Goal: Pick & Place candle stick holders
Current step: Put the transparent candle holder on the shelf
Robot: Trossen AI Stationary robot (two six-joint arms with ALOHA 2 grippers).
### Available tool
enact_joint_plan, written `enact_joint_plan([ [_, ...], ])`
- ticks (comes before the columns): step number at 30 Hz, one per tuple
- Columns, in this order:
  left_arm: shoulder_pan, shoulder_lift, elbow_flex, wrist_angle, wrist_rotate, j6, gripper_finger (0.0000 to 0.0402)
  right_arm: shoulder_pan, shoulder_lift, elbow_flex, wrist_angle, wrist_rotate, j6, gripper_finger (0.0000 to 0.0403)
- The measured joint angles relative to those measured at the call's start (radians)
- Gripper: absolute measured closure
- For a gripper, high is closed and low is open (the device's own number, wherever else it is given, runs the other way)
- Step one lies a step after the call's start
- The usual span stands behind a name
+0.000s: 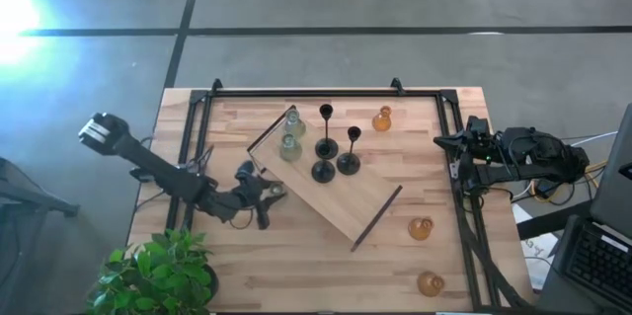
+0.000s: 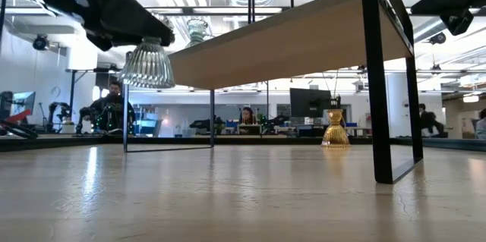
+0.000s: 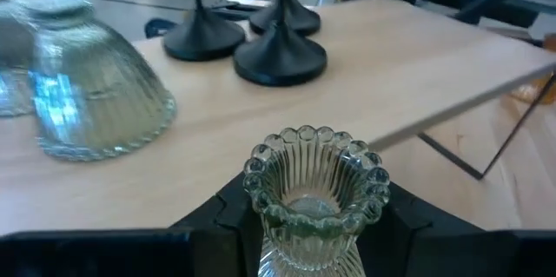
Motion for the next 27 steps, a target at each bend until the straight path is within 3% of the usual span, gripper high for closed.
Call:
enact_joint_plan([
  [10,0.005,-0.059,0.043,-0.033,-0.027,0.045,0.0265,0.000,0.000,0.000,0.000,0.000,0.000,0.0394],
  [27,0.035,-0.094,0.207,-0.267,-0.038,0.055,0.0265,0.000,0.000,0.000,0.000,0.000,0.000,0.0394],
])
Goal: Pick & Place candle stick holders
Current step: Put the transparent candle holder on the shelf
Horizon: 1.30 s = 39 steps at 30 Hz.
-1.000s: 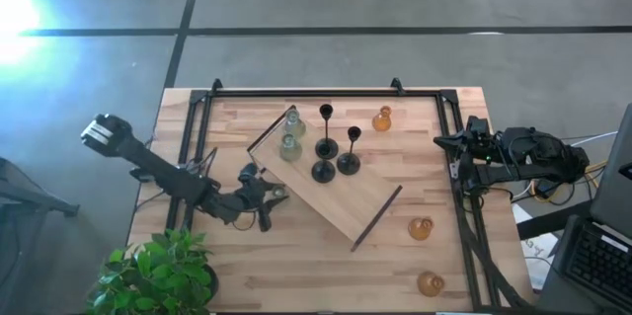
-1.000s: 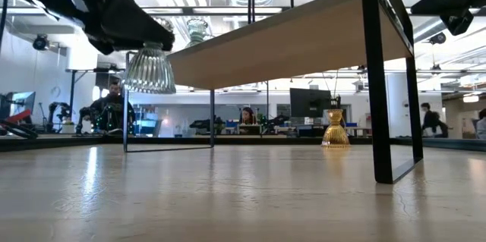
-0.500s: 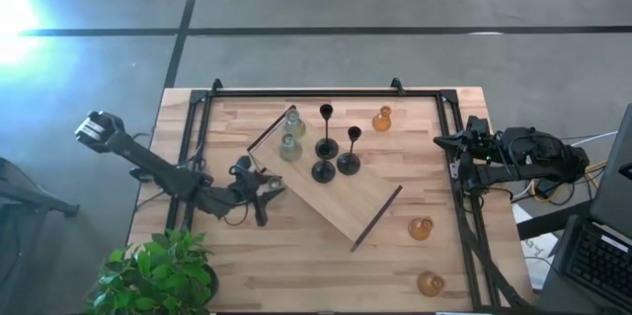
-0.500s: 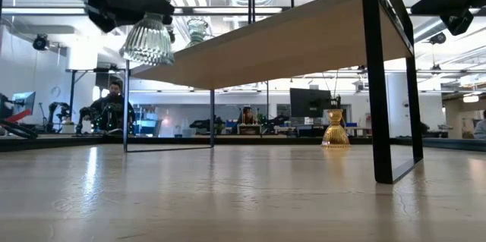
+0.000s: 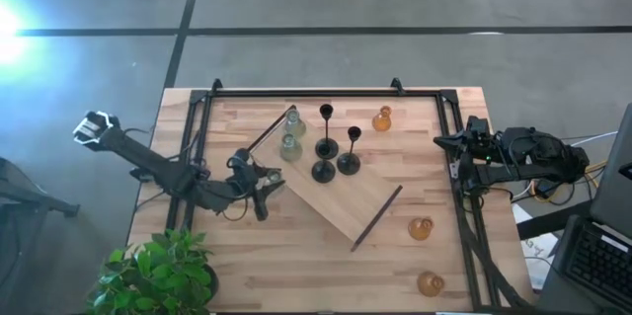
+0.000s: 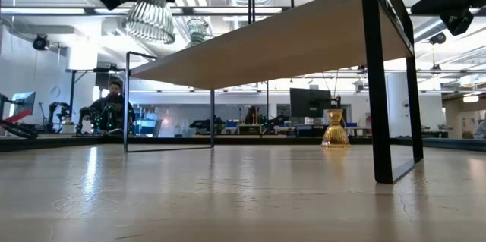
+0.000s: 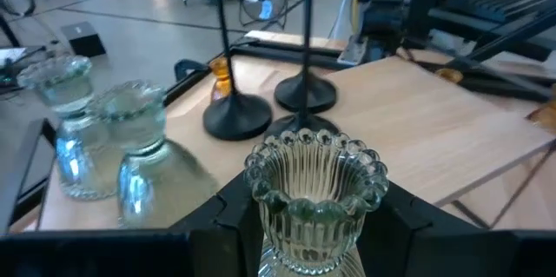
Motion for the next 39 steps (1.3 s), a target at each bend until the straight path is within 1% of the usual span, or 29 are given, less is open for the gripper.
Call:
enact_joint_plan([
  [10,0.056,0.014,-0.010,0.046,-0.001,-0.018,0.0265,0.000,0.000,0.000,0.000,0.000,0.000,0.0394],
  [15,0.085,0.047,-0.045,0.160,0.002,0.022,0.0265,0.000,0.000,0.000,0.000,0.000,0.000,0.0394],
  [18,0.104,0.059,-0.074,0.244,0.035,0.031,0.0265,0.000,0.000,0.000,0.000,0.000,0.000,0.0394],
  [28,0.167,0.110,-0.080,0.306,0.117,0.057,0.0265,0.000,0.000,0.000,0.000,0.000,0.000,0.0394],
  [33,0.186,0.138,-0.083,0.350,0.131,0.060,0.0265,0.000,0.000,0.000,0.000,0.000,0.000,0.0394],
  [39,0.197,0.145,-0.087,0.359,0.135,0.061,0.0265,0.000,0.000,0.000,0.000,0.000,0.000,0.0394],
])
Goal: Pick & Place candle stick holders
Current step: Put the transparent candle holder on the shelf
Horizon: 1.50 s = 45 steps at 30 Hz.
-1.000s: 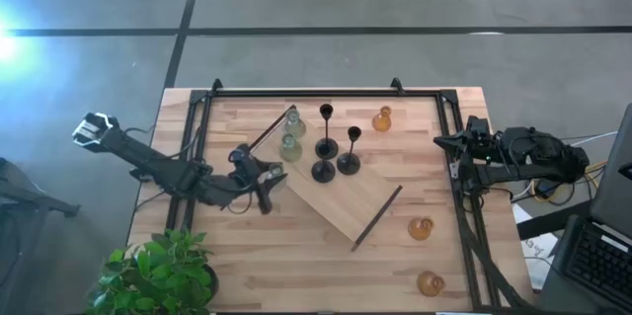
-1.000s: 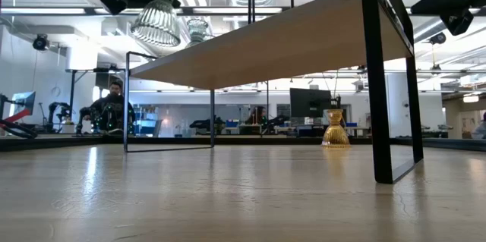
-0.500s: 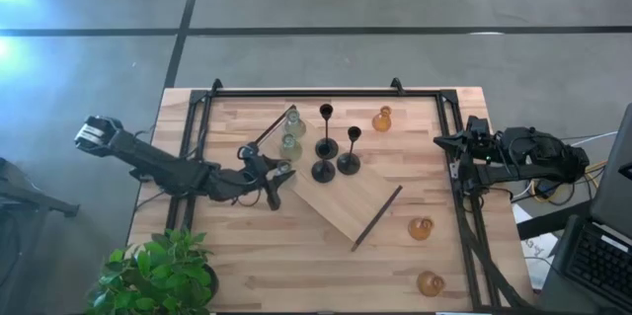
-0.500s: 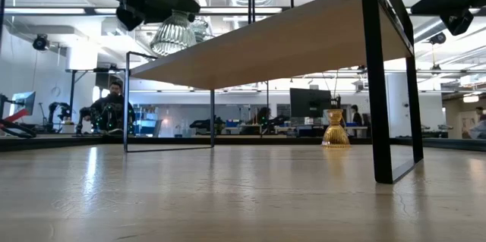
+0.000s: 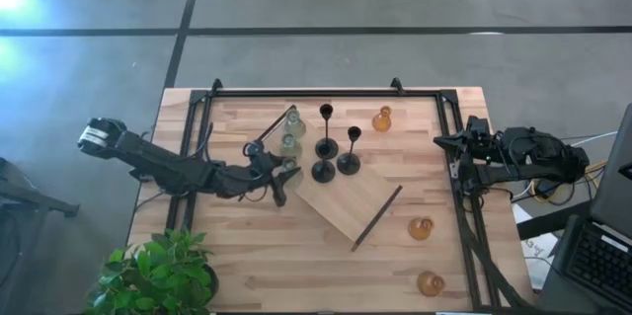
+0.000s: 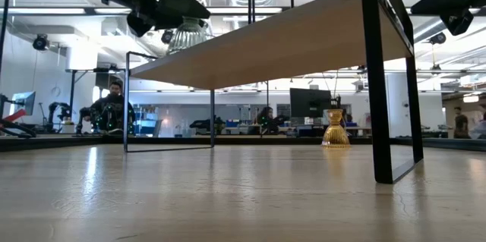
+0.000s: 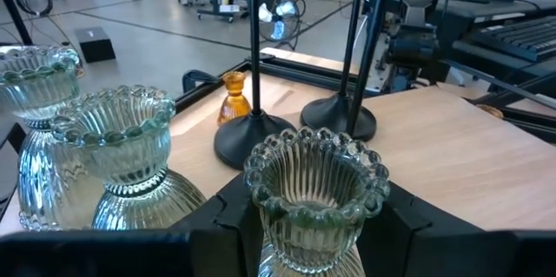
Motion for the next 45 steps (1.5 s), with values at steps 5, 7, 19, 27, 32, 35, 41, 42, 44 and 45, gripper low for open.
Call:
enact_joint_plan([
  [5,0.009,0.014,-0.001,0.015,-0.001,0.000,0.0265,0.000,0.000,0.000,0.000,0.000,0.000,0.0394],
  [7,0.010,0.021,-0.001,0.020,-0.002,0.000,0.0265,0.000,0.000,0.000,0.000,0.000,0.000,0.0394],
  [19,0.013,0.035,-0.002,0.036,-0.001,-0.008,0.0265,0.000,0.000,0.000,0.000,0.000,0.000,0.0394],
  [27,0.012,0.036,-0.003,0.035,0.003,-0.004,0.0255,0.000,0.000,0.000,0.000,0.000,0.000,0.0394],
  [32,0.012,0.036,-0.003,0.035,0.003,0.001,0.0254,0.000,0.000,0.000,0.000,0.000,0.000,0.0394],
  [35,0.012,0.037,-0.004,0.035,0.003,0.003,0.0254,0.000,0.000,0.000,0.000,0.000,0.000,0.0394],
  [41,0.012,0.039,-0.006,0.032,-0.001,0.019,0.0252,0.000,0.000,0.000,0.000,0.000,0.000,0.0394],
  [42,0.012,0.039,-0.006,0.032,-0.001,0.022,0.0252,0.000,0.000,0.000,0.000,0.000,0.000,0.0394],
  [44,0.012,0.039,-0.006,0.033,-0.002,0.033,0.0252,0.000,0.000,0.000,0.000,0.000,0.000,0.0394],
  [45,0.012,0.039,-0.006,0.033,-0.002,0.038,0.0251,0.000,0.000,0.000,0.000,0.000,0.000,0.0394],
])
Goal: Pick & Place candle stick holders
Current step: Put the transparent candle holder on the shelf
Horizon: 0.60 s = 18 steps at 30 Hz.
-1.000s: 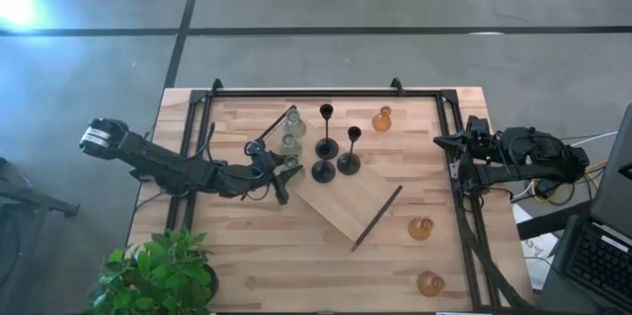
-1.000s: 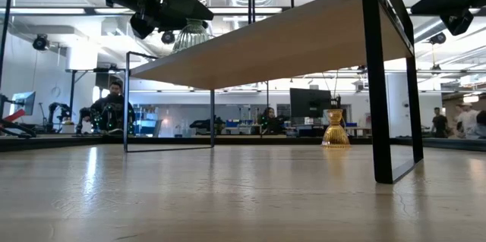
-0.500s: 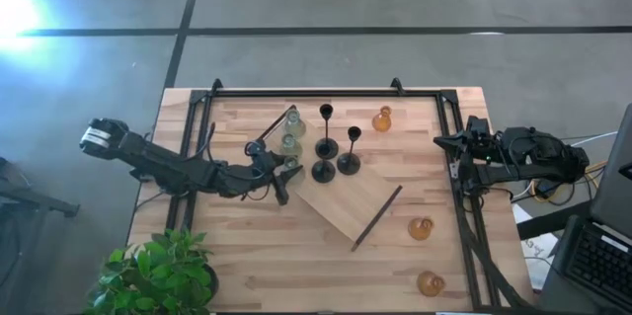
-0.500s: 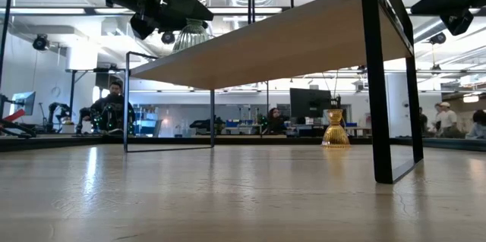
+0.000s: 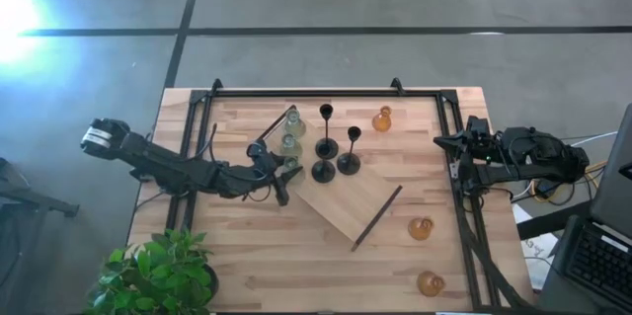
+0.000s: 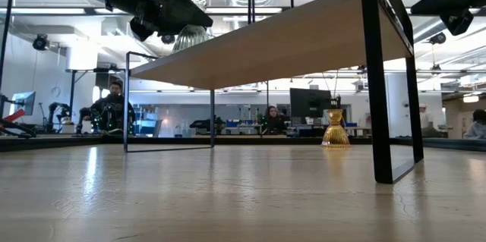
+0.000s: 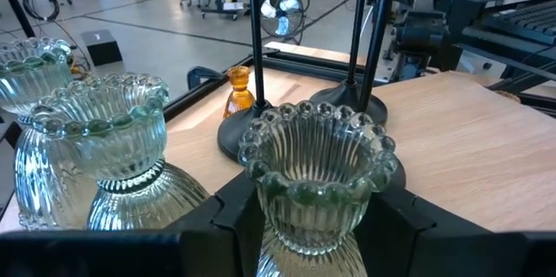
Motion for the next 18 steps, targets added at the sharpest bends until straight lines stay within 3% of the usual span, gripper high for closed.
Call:
enact_joint_plan([
  [8,0.000,0.000,0.000,0.002,-0.003,0.008,0.0248,0.000,0.000,0.000,0.000,0.000,0.000,0.0394],
  [18,0.000,0.000,0.000,-0.001,-0.003,0.014,0.0197,0.000,0.000,0.000,0.000,0.000,0.000,0.0394],
])
